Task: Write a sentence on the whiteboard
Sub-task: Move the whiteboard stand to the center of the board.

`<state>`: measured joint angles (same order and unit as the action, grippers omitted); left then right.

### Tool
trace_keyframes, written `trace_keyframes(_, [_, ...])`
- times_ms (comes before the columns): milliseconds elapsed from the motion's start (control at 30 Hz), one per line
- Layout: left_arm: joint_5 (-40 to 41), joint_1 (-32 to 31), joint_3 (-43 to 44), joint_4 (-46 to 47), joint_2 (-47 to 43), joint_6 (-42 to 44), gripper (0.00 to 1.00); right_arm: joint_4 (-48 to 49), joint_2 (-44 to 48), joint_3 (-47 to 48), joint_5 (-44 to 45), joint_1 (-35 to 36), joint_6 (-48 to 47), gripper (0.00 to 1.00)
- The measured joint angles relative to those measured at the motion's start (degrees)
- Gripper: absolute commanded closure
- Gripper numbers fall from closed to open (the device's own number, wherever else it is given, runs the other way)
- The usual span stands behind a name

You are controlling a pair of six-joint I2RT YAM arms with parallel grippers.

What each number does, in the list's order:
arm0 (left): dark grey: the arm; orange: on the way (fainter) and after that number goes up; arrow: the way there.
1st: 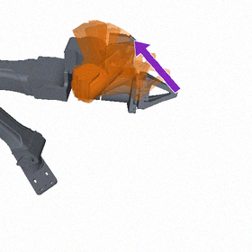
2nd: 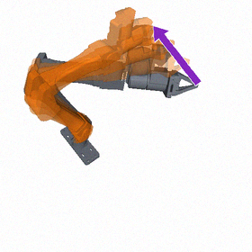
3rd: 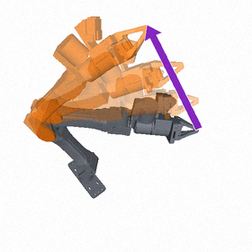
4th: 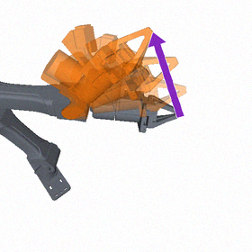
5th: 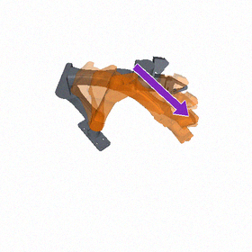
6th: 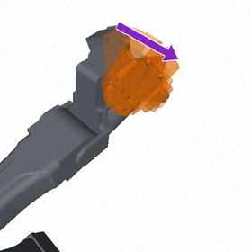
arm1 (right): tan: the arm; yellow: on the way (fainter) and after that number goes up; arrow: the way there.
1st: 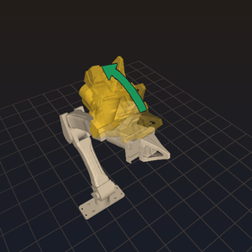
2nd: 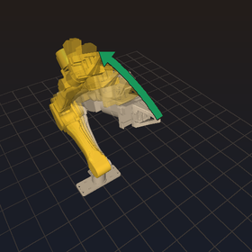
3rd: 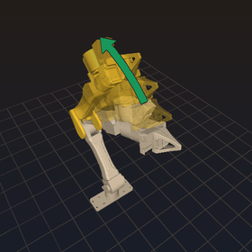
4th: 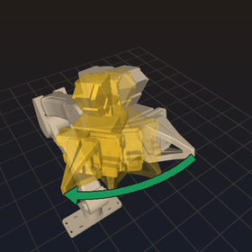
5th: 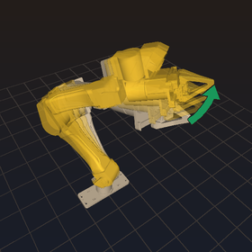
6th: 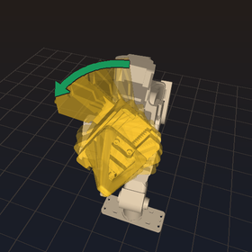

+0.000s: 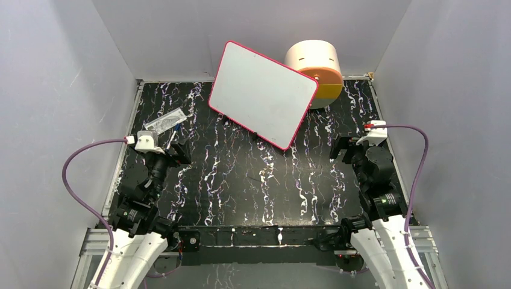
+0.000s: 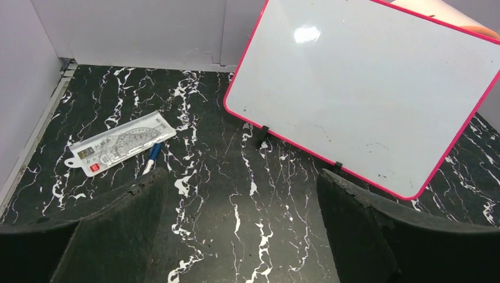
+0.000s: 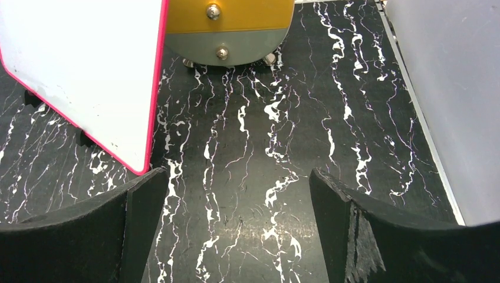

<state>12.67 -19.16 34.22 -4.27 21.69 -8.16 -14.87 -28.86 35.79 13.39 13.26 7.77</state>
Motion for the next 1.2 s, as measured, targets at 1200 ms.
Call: trace_keyframes(1200, [-26.0,0.5,10.7,4.3,45.8,-3.5,0.07,-0.4,3.1,0.1,-2.3,0.0,1.1,0.01])
